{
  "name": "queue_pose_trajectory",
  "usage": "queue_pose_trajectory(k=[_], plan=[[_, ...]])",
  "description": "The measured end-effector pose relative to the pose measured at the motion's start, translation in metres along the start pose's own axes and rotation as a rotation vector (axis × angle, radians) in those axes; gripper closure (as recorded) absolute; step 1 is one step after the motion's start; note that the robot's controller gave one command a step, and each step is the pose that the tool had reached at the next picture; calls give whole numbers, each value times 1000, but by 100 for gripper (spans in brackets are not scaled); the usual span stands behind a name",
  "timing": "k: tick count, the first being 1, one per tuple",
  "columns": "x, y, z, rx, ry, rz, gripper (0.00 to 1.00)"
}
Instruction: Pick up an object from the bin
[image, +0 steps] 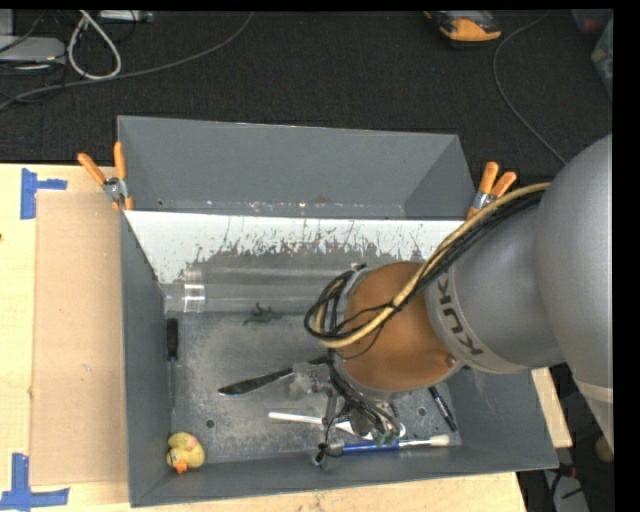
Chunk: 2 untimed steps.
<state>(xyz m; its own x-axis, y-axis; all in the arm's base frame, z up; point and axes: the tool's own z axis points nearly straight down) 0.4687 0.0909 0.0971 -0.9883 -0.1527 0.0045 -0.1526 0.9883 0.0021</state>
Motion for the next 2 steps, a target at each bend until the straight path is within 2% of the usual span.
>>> queue_pose_trajectory(k=[1,2], plan=[[-15,-86,27,6,-15,-93,0],[-21,-95,27,-4,-6,168,100]])
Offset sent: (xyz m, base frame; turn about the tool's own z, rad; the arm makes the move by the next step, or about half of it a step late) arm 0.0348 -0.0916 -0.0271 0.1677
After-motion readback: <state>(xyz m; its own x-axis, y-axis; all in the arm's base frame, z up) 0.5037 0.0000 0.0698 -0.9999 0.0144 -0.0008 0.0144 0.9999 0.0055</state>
